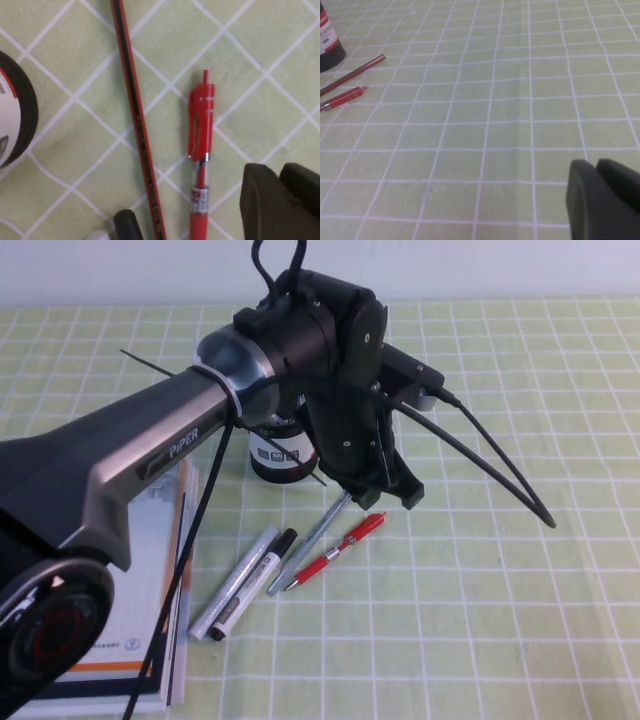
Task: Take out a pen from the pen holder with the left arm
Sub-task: Place the pen on the table
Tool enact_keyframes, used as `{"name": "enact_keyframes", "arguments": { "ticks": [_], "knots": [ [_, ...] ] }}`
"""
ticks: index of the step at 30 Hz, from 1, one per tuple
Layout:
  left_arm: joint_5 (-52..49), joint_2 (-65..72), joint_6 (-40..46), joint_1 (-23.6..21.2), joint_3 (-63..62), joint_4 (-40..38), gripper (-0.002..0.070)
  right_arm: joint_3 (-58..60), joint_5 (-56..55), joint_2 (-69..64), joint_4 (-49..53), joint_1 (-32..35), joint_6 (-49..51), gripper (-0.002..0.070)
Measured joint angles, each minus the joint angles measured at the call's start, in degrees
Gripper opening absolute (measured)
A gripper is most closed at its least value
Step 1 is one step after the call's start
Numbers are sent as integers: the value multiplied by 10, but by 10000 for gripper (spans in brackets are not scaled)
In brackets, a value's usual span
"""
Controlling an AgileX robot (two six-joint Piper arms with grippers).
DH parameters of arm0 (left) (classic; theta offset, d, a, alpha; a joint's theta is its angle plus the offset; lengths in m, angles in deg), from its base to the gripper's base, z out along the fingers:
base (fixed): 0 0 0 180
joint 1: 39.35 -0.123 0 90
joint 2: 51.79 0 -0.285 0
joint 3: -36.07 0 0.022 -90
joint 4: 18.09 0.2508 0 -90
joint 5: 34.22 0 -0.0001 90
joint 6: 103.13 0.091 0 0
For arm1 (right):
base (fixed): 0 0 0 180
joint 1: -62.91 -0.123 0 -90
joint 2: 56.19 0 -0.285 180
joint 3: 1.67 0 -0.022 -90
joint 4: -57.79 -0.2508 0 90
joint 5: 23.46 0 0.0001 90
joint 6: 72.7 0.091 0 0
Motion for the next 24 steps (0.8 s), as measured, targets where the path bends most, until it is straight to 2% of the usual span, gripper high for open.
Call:
{"name": "enact_keyframes", "arguments": {
  "ticks": [13, 24],
  "knots": [
    [1, 59, 37, 0, -15, 2, 27, 0, 0, 0, 0, 0, 0, -13],
    [57, 88, 45, 0, -15, 2, 26, 0, 0, 0, 0, 0, 0, -13]
  ]
}}
